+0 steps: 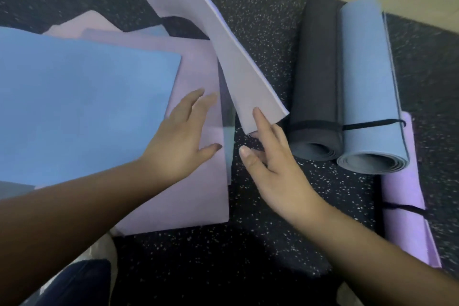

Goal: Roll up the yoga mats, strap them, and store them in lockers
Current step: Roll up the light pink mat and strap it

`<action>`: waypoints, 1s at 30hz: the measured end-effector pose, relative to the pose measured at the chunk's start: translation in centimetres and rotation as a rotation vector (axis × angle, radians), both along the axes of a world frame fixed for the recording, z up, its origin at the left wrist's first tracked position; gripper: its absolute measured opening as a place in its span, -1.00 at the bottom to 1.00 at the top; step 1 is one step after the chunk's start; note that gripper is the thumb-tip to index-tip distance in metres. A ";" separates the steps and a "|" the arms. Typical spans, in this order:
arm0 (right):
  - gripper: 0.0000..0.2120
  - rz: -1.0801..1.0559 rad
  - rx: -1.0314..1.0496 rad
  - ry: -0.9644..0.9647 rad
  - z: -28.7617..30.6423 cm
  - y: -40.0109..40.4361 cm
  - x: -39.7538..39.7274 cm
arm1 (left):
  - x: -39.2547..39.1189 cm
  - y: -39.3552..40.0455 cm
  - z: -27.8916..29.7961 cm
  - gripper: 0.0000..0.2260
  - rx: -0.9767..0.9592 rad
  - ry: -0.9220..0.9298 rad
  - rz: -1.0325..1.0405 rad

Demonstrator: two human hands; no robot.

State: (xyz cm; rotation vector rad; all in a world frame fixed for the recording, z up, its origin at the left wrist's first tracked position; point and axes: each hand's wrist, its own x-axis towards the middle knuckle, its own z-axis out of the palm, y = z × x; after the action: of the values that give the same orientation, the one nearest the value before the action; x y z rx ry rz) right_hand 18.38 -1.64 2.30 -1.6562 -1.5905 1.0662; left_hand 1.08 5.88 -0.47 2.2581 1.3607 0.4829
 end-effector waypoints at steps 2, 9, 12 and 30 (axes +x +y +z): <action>-0.43 -0.049 0.041 0.091 0.9 -0.4 1.2 | 2.4 0.3 0.6 -0.13 -0.014 0.006 -0.053; -0.43 -0.239 0.179 0.358 2.1 -1.9 5.7 | 11.4 0.0 2.2 -0.12 -0.028 -0.080 -0.066; -0.41 -0.325 0.176 0.414 2.2 -2.4 7.6 | 14.1 0.1 1.9 -0.19 0.061 -0.090 -0.115; -0.25 -0.667 -0.164 0.329 -3.4 -7.6 13.2 | 15.1 1.9 1.6 -0.45 0.213 -0.133 -0.136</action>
State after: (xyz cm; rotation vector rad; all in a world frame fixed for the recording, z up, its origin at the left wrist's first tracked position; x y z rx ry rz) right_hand 31.61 -9.20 -1.14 -1.8098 -0.6729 1.0448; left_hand 16.14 7.76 1.12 2.4198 1.1269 0.7471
